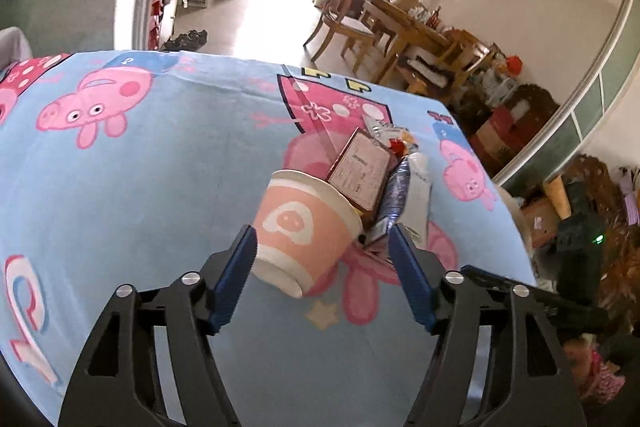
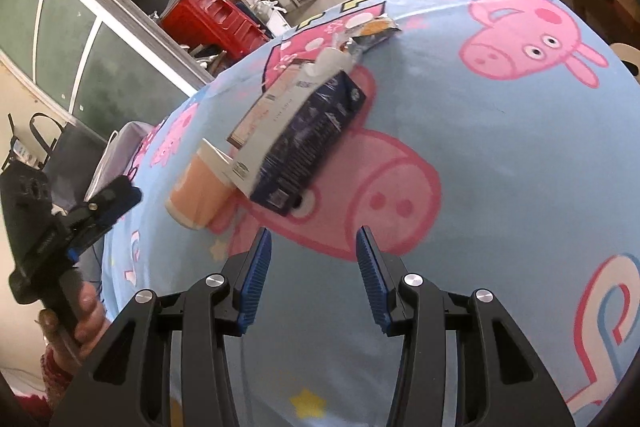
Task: Collect trash
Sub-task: 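Grasp the pink paper cup with the left tool while the right tool grasps the white milk carton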
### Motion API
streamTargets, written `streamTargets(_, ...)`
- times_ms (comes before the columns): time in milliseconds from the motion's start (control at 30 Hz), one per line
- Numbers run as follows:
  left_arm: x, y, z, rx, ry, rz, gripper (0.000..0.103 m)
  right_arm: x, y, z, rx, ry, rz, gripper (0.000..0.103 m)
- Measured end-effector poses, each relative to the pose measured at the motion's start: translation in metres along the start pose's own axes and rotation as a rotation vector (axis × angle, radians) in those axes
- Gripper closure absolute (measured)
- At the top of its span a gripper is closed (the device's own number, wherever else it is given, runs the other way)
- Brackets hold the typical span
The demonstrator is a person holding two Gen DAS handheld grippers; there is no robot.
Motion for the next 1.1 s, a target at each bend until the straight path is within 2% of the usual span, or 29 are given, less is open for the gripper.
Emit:
streamTargets(67, 0.003, -0.007, 0.018, 0.030, -0.028, 0.000, 0.031, 0.010, 0.000, 0.004, 0.001, 0.011, 0.030, 0.047)
streamTargets(233, 0.003, -0.027, 0.053, -0.001, -0.127, -0.109, 0.031, 0.045, 0.006, 0.022, 0.030, 0.008, 0.148, 0.045)
streamTargets(300, 0.000, -0.032, 0.062, -0.037, -0.158, -0.163, 0.031, 0.057, 0.006, 0.030, 0.027, 0.007, 0.173, 0.044)
streamTargets(433, -0.009, -0.034, 0.066, -0.069, -0.167, -0.208, 0.031, 0.072, 0.000, 0.045, 0.030, -0.004, 0.186, 0.042)
streamTargets(500, -0.014, -0.030, 0.064, -0.066, -0.165, -0.198, 0.031, 0.074, -0.004, 0.054, 0.013, -0.016, 0.176, 0.039)
streamTargets(567, -0.018, -0.028, 0.063, -0.068, -0.168, -0.198, 0.031, 0.075, -0.005, 0.062, -0.019, -0.020, 0.167, 0.030)
streamTargets(633, -0.024, -0.024, 0.062, -0.064, -0.172, -0.201, 0.031, 0.076, -0.006, 0.067, -0.057, -0.021, 0.147, 0.029)
streamTargets(700, -0.029, -0.021, 0.059, -0.054, -0.166, -0.206, 0.033, 0.073, -0.003, 0.070, -0.080, -0.027, 0.131, 0.029)
streamTargets(733, -0.032, -0.021, 0.058, -0.044, -0.162, -0.208, 0.040, 0.070, -0.002, 0.072, -0.096, -0.036, 0.117, 0.029)
streamTargets(767, -0.035, -0.020, 0.057, -0.033, -0.154, -0.206, 0.040, 0.066, 0.000, 0.074, -0.114, -0.045, 0.098, 0.033)
streamTargets(833, -0.040, -0.016, 0.056, -0.035, -0.150, -0.198, 0.044, 0.061, -0.003, 0.070, -0.075, -0.037, 0.073, 0.037)
streamTargets(1100, -0.082, -0.003, 0.035, -0.098, -0.206, -0.243, 0.044, 0.028, -0.012, 0.040, -0.046, -0.066, -0.035, 0.046)
Point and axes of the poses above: each gripper's, at about its wrist camera, not at the fingertips, and z roughly the way its jaws point, y to its right, x to its top, the point moved 10 cm from there along z, roughly the way its jaws point, and after that the axes turned 7 degrees about -z, right-handed, at the moved point
